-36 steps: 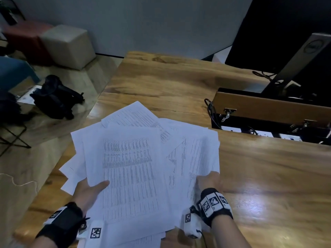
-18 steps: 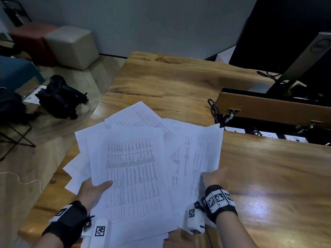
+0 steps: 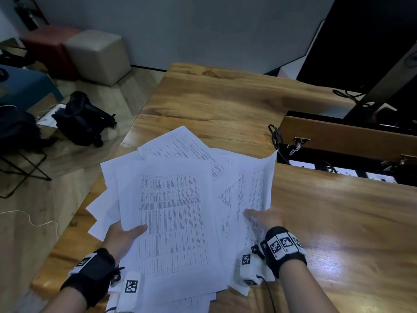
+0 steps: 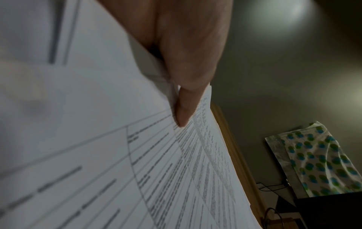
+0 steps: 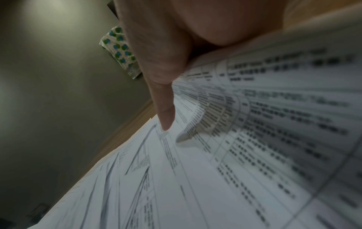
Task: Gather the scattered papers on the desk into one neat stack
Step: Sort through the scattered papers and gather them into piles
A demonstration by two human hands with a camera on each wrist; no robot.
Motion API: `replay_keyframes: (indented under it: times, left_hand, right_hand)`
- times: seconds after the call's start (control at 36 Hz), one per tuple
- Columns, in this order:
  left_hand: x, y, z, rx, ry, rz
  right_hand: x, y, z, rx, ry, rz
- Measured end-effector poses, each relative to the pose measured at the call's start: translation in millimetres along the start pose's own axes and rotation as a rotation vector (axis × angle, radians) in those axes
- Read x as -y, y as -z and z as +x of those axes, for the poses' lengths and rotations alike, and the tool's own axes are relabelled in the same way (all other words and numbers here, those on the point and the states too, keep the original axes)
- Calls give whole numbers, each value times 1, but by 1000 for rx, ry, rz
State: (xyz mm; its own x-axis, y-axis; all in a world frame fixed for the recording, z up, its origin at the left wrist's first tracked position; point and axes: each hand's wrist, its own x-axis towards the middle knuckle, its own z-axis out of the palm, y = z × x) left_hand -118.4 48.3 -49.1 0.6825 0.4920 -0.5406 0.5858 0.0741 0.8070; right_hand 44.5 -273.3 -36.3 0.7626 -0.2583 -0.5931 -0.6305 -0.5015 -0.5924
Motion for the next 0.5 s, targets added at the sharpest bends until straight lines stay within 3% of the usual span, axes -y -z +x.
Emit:
replay_keyframes:
  times: [0.25, 0.5]
  left_hand:
    - [-1, -2, -1, -4, -3, 1]
    - [-2, -9, 6, 1, 6, 33]
  right_hand:
    - [-6, -18, 7, 28, -29, 65]
    - [-1, 15, 10, 39, -5, 120]
